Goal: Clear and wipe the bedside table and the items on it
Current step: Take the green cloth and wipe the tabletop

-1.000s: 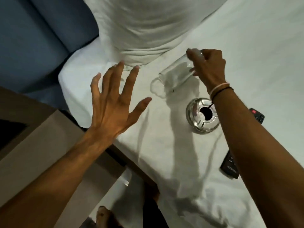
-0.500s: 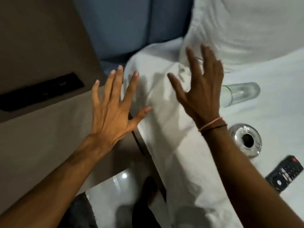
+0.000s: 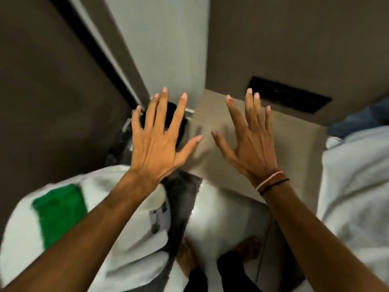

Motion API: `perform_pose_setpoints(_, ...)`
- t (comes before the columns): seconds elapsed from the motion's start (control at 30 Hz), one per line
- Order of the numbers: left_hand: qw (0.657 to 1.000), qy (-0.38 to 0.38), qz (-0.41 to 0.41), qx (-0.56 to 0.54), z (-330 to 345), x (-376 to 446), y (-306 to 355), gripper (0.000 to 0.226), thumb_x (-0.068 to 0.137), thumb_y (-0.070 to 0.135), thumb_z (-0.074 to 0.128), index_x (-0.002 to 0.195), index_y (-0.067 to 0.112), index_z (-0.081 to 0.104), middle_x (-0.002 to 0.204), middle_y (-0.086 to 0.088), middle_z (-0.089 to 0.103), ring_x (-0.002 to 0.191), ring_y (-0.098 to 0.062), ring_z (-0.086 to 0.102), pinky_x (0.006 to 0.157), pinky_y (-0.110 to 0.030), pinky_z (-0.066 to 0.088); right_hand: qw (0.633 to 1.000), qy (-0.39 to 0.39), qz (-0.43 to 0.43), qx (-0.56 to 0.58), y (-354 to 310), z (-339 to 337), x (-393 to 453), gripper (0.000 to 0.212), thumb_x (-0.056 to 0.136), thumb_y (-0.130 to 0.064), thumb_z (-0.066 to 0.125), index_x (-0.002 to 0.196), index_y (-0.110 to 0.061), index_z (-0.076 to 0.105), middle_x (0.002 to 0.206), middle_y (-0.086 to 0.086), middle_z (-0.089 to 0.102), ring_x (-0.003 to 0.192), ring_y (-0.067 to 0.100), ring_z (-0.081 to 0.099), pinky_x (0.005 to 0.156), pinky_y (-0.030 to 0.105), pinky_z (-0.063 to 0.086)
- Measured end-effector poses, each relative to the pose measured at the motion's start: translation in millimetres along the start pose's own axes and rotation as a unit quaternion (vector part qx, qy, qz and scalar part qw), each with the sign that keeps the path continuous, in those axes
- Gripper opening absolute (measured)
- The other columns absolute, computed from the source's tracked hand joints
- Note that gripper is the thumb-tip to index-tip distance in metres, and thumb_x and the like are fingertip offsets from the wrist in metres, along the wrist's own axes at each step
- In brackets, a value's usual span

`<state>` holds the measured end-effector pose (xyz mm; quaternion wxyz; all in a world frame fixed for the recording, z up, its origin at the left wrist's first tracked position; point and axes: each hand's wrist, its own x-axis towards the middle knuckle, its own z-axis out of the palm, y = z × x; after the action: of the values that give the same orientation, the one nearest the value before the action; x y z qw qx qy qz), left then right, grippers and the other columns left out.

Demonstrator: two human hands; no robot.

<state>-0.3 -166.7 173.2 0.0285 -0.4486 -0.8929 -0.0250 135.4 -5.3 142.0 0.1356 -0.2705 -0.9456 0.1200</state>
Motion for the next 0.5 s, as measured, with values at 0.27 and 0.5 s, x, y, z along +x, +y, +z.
perform_pose_setpoints(0.27,0.971,-0.022,-0.238,-0.005,-11,-142,-156,0.053,0.097,0.047,0.039,0.139,0.014,0.044,0.13,-0.017,0.053,0.109,-0.039,0.057,0.083,-0.051,0.049,0.952,-0.167,-0.14,0.215,-176,76,-23,0.067,0.097,-0.049,0.051,0.153,-0.014,0.039,0.155,0.015,0.043,0.145,0.032,0.039,0.118,0.05,0.036)
perform_pose_setpoints(0.5,0.863,-0.241,-0.444,-0.005,-12,-217,-205,0.092,0.079,0.086,0.038,0.139,0.015,0.033,0.13,-0.018,0.056,0.113,-0.044,0.059,0.087,-0.051,0.047,0.895,-0.329,-0.072,0.291,-282,120,-35,0.08,0.076,-0.049,0.081,0.14,-0.011,0.052,0.126,0.014,0.064,0.117,0.029,0.061,0.103,0.046,0.049)
